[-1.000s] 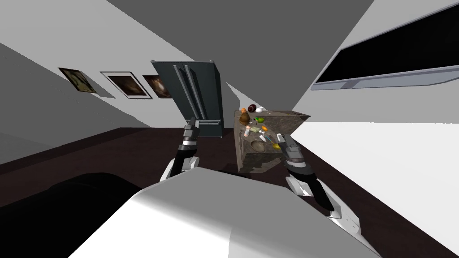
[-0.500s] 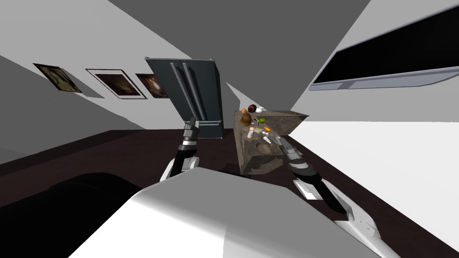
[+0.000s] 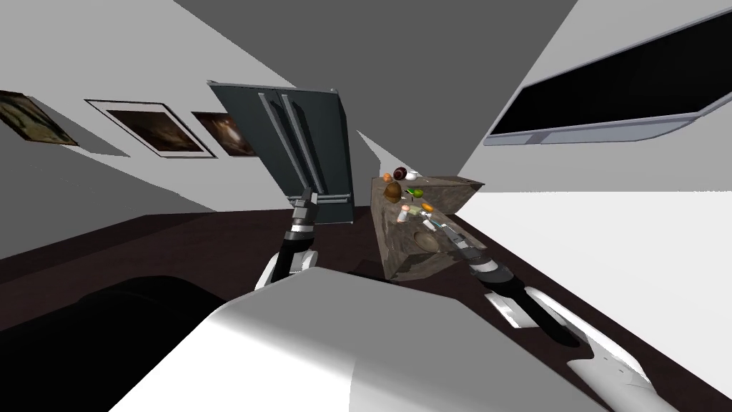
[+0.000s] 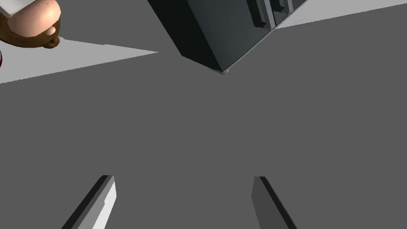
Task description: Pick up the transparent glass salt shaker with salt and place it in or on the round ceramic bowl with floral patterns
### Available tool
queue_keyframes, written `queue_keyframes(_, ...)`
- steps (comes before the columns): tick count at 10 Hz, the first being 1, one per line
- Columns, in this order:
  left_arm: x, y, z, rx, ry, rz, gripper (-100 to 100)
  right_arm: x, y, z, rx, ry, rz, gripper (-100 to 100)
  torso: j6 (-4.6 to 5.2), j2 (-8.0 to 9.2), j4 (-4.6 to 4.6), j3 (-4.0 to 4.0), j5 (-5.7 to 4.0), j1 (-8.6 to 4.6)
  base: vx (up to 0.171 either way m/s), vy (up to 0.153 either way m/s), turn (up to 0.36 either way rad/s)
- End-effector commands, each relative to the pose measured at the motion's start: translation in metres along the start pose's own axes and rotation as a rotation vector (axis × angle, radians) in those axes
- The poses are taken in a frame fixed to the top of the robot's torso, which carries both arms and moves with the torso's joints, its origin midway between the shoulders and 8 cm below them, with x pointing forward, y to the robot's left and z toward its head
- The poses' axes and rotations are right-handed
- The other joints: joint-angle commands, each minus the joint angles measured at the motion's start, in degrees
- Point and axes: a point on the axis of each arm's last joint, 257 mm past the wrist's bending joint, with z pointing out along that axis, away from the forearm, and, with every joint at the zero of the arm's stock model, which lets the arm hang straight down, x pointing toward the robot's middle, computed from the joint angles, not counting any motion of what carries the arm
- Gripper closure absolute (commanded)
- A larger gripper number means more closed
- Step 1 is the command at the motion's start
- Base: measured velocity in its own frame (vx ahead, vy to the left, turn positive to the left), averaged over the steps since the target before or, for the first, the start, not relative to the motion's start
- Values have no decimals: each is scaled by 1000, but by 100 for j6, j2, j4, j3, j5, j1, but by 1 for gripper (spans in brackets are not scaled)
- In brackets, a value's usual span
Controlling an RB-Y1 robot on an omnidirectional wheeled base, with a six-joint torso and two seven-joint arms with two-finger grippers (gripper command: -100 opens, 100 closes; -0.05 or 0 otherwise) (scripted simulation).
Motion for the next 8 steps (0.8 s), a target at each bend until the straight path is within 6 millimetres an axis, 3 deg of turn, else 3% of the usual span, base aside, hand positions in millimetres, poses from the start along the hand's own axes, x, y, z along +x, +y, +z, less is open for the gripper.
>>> queue_keyframes(1,0,0,0,0,0,0,0,3,-15,-9,30,58,-31,-100,0,0,0,0,0,0,42,59,-169)
queue_keyframes(8,0,0,0,0,0,0,0,3,-15,-9,29,64,-35,-100,-5,22,5,13,-7,-31,-3,-3,10)
